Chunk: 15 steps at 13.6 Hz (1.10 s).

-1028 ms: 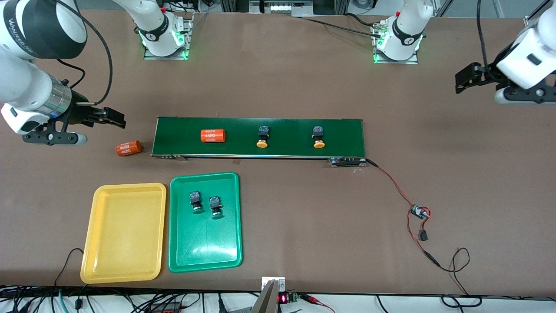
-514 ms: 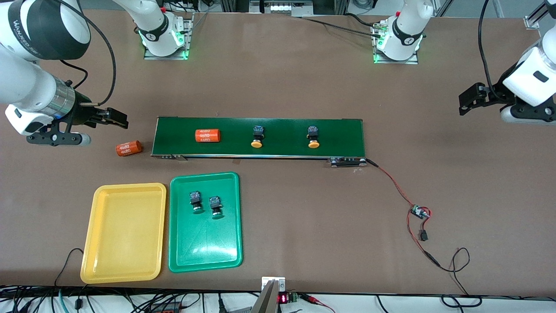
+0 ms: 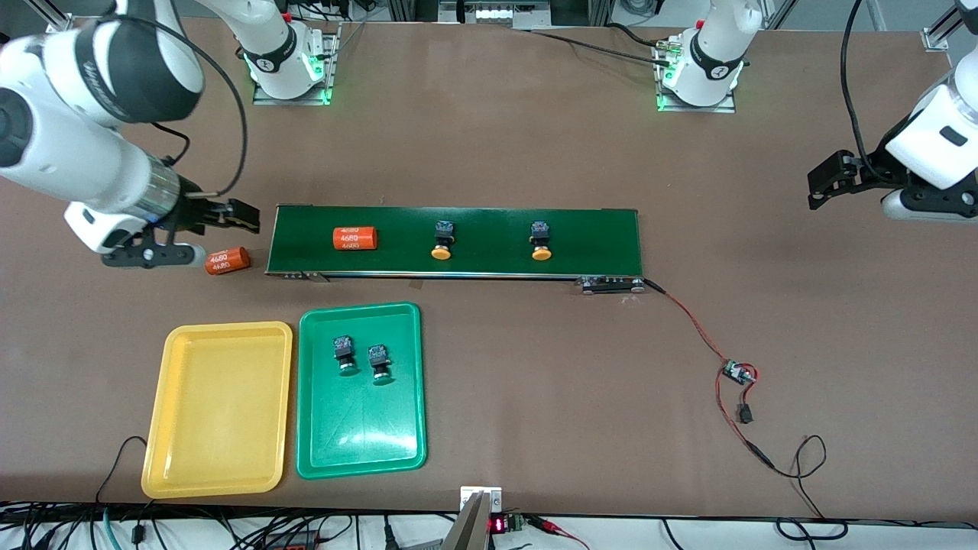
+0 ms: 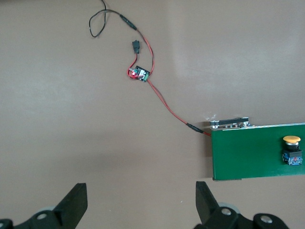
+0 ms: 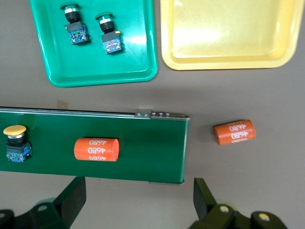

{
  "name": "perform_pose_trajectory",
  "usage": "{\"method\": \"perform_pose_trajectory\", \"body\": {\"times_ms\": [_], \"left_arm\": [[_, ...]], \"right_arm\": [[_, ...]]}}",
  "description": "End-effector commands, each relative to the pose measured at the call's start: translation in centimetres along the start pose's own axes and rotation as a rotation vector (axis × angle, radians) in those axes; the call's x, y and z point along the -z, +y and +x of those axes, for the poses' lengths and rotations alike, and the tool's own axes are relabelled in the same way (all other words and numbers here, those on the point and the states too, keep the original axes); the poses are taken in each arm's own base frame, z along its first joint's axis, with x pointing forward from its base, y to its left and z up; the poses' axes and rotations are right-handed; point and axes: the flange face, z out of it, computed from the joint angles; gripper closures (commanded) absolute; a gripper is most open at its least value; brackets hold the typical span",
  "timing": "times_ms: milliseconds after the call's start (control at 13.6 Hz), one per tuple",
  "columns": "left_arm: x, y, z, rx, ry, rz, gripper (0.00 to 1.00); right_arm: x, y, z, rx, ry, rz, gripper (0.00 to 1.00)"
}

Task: Sort buttons by color to trays
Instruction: 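Lower the right gripper over the yellow button at the belt end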

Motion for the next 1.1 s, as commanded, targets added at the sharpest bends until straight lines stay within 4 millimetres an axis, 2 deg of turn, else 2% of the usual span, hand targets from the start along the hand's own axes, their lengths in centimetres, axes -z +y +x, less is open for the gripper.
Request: {"method": "perform_pose_trajectory", "body": {"times_ms": [0,147,294,514,734,1028], "left_arm": [[-0.6,-0.2,0.5,-0.02,-0.004,0.013,0.0],[-2.4,-0.5,1.5,-0.017,-0.027,0.019,0.0],[-2.7,-0.3,1.6,-0.022,-0.034,0.019,0.0],[-2.6,-0.2,2.0,-0.022,-0.025,0.022,0.0],[-2.3,-1.2,1.7,-0.005,-0.029,0.021,0.0],[-1.5,-0.6,0.6,-0.012,-0.056,0.02,0.0]], "right_arm": [[-1.3,-1.7,0.2,-0.061,0.014,0.014,0.0],[-3.2,-4.1,0.1,-0.1,-0.011,-0.001,0.0],[-5.3,-7.3,0.0,-0.078,-0.019,-0.012,0.0],[-9.0,-11.2,-0.2,-0.127,0.007,-0.017,0.0],[-12.0,-14.5,-0.8,-0.13,0.02,-0.023,0.0],[-16.0,-19.0,-1.8,-0.157,0.031,-0.031,0.0]]}}
